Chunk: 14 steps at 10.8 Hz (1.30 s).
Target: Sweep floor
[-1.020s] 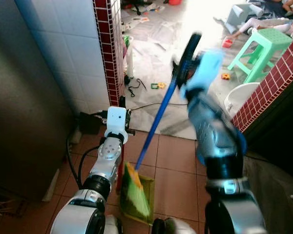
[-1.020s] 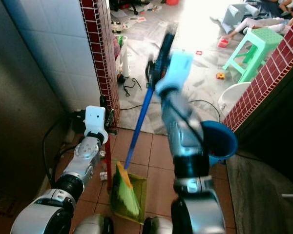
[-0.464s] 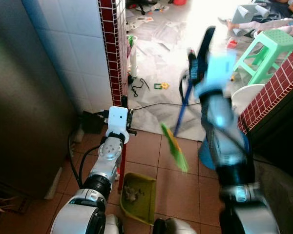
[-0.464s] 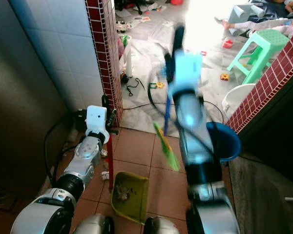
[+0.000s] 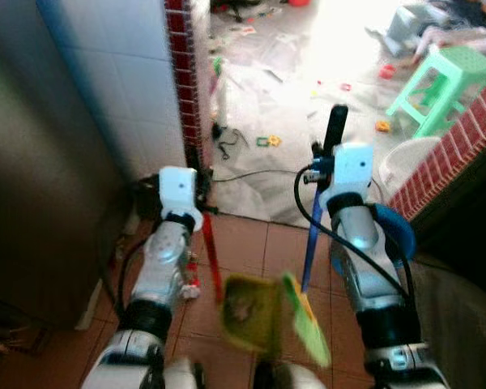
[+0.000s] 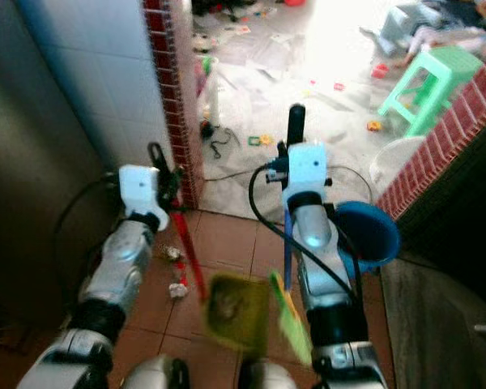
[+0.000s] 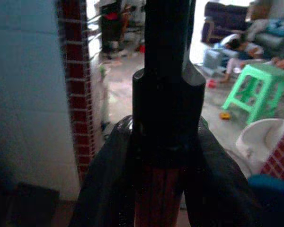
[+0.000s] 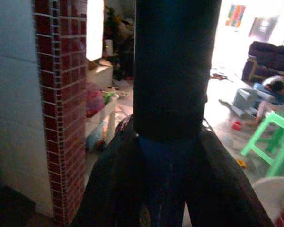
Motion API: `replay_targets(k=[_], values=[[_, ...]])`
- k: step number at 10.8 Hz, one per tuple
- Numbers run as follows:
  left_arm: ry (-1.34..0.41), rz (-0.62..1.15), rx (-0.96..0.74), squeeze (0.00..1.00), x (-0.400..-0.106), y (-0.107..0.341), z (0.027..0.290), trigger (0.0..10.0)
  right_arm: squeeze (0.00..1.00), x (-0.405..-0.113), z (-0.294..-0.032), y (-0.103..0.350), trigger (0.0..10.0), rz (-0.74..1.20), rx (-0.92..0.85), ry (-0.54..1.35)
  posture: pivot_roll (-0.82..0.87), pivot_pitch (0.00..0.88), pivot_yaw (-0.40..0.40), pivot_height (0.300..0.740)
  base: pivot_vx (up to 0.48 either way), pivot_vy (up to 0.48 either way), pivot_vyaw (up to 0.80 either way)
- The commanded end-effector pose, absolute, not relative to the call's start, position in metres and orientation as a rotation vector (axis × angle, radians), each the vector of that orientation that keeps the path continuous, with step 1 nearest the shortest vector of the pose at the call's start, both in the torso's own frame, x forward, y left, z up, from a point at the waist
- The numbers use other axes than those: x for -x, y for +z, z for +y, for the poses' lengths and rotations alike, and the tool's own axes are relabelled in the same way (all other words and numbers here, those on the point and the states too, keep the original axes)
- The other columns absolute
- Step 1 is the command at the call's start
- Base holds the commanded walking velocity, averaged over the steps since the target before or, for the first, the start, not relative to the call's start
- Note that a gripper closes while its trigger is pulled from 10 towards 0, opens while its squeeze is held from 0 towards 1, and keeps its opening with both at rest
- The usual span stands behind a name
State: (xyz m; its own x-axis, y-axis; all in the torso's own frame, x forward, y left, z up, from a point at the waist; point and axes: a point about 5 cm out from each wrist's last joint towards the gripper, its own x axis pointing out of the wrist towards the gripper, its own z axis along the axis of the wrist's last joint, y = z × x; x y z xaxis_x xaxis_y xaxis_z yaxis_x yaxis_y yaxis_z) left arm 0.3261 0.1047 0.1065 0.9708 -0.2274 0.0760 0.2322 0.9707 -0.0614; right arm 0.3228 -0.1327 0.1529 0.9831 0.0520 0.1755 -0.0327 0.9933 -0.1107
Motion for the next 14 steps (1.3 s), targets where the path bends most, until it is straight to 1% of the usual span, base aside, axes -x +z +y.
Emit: replay_targets(k=[1, 3, 5, 9, 11, 14], values=[[-0.245, -0.114, 0.076, 0.0, -0.326, 0.118, 0.105, 10.0, 0.0, -0.322, -0.135, 0.161, 10.0, -0.232, 0.102, 0.022, -0.05, 0.016, 0.008, 0.74, 0.0, 0.0, -0.43], [-0.268, -0.08, 0.097, 0.0, -0.317, 0.113, 0.103, 10.0, 0.0, -0.325, -0.142, 0.154, 10.0, -0.207, 0.099, -0.002, -0.05, 0.0, 0.005, 0.74, 0.0, -0.356, 0.0], [-0.275, -0.074, 0.107, 0.0, -0.317, 0.114, 0.101, 10.0, 0.0, -0.328, -0.148, 0.156, 10.0, -0.207, 0.11, -0.018, -0.05, 0.0, 0.001, 0.74, 0.0, -0.356, -0.56], [-0.278, -0.055, 0.109, 0.0, -0.315, 0.115, 0.103, 10.0, 0.0, -0.327, -0.15, 0.153, 10.0, -0.202, 0.107, -0.023, -0.06, 0.0, -0.003, 0.74, 0.0, -0.347, -0.5], [-0.272, -0.057, 0.131, 0.0, -0.316, 0.116, 0.103, 10.0, 0.0, -0.328, -0.152, 0.153, 10.0, -0.201, 0.109, -0.029, -0.06, 0.0, -0.003, 0.74, 0.0, 0.0, -0.43], [-0.24, -0.059, 0.124, 0.0, -0.319, 0.121, 0.112, 10.0, 0.0, -0.328, -0.153, 0.153, 10.0, -0.196, 0.108, -0.036, -0.07, 0.0, -0.004, 0.74, 0.0, 0.0, 0.0]])
